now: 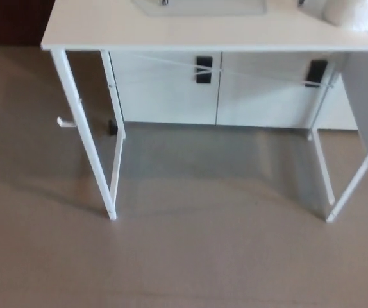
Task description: The robot walks towards a desk on which a file tray is kept in the middle and a toilet paper roll is kept on its right. The robot uses its right hand to hook on finger in the gap of the roll and grabs it, lifts it and places it on the tray.
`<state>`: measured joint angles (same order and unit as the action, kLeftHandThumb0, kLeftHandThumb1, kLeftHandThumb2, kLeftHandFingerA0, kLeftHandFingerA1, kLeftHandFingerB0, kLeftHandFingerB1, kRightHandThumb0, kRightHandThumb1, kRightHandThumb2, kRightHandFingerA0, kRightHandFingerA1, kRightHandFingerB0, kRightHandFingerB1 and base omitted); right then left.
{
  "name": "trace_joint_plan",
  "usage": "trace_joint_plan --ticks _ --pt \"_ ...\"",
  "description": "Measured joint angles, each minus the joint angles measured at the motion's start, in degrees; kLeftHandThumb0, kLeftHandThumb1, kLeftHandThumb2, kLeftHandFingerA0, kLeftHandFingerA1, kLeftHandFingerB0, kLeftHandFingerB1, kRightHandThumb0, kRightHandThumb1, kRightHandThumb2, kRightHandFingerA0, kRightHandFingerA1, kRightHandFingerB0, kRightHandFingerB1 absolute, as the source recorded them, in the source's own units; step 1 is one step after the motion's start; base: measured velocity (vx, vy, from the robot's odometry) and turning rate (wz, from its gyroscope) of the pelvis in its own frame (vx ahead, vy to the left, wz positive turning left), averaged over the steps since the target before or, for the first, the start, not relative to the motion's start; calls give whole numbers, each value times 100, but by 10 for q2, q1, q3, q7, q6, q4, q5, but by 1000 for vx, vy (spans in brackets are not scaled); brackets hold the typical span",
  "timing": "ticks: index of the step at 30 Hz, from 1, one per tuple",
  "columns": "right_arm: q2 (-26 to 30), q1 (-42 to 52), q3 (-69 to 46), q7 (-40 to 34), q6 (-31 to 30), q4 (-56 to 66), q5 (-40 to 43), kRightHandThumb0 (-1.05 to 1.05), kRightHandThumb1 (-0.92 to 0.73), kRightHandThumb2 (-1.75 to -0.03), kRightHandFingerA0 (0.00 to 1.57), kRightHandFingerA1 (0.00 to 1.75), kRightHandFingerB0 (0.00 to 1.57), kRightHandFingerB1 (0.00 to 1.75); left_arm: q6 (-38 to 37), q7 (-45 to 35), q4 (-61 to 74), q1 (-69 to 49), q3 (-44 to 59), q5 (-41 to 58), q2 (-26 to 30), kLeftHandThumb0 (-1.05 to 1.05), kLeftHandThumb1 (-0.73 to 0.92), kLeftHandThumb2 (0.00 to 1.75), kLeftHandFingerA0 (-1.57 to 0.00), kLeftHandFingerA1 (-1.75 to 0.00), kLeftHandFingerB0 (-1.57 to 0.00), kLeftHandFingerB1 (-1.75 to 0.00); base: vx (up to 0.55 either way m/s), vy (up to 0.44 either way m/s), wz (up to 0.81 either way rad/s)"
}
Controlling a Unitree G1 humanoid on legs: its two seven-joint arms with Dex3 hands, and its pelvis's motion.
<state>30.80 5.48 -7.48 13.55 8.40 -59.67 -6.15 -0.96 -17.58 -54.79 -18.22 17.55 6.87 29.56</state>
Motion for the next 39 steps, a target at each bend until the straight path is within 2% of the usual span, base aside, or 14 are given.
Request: trace_joint_plan --ticks 2,11,16,17,18,19,23,24,25,29,30,33,35,39 --pt "8 -6 -2 1 -1 0 1 -97 -71 -112 5 36 4 7 0 -1 7 6 2 2 -2 -87 92 76 -2 -55 -7 -44 518 -221 28" --pt "10 -11 -3 4 -1 0 2 -97 -71 -112 5 36 4 7 0 -1 3 1 0 1 -3 -92 75 123 -1 -61 -13 -54 265 7 -6" --pt "8 -9 -2 5 -1 -1 2 -97 -71 -112 5 36 4 7 -2 0 -23 21 -7 0 1 -102 92 80 -6 -80 -3 -68 268 208 -8" --pt "8 -10 -2 6 -1 0 2 -97 -71 -112 5 36 4 7 -3 0 -30 24 -7 0 4 -97 72 122 -2 -65 -14 -60 259 198 -1" --pt "8 -11 -2 6 -1 0 2 -97 -71 -112 5 36 4 7 -5 1 -36 27 -6 0 4 -94 92 74 0 -76 -2 -65 231 135 7" --pt "8 -11 -2 6 -1 0 2 -97 -71 -112 5 36 4 7 -5 1 -40 28 -5 1 4 -89 73 120 0 -58 -14 -53 162 59 4" --pt "8 -12 -2 7 -1 -1 2 -97 -71 -112 5 36 4 7 -5 1 -31 20 -1 2 2 -86 75 120 0 -53 -12 -49 107 57 6" --pt "8 -13 -2 7 -1 -1 2 -43 -75 -72 39 69 16 36 -5 1 -23 17 0 2 2 -90 77 121 -1 -58 -9 -50 117 -1 6" --pt "6 -12 -13 10 -3 1 8 -65 -76 -70 6 29 11 26 -5 1 -20 16 0 2 2 -79 72 120 0 -57 -9 -50 111 -34 6" --pt "-20 -6 -52 -3 -14 31 25 -76 -74 -63 4 24 6 22 -5 2 -20 13 -4 1 0 -81 73 121 0 -57 -9 -51 92 -156 9" --pt "-20 -6 -48 -6 -22 34 23 -94 -64 -103 1 15 9 13 -6 4 -22 13 -8 0 -3 -84 73 119 0 -51 -8 -47 218 -305 -4" --pt "8 -16 -25 3 -38 30 16 -89 -58 -97 2 14 10 19 -8 3 -21 15 -9 1 -4 -87 92 69 -1 -56 -6 -46 247 -68 23" --pt "23 -24 -18 5 -44 28 15 -89 -58 -97 2 14 10 19 -8 3 -19 13 -6 2 -6 -86 73 120 0 -58 -9 -51 147 -75 -3" --pt "28 -32 -6 10 -51 25 15 -89 -58 -97 2 14 10 19 -8 3 -15 9 -4 2 -6 -92 76 119 -16 -66 -8 -58 162 0 -11"
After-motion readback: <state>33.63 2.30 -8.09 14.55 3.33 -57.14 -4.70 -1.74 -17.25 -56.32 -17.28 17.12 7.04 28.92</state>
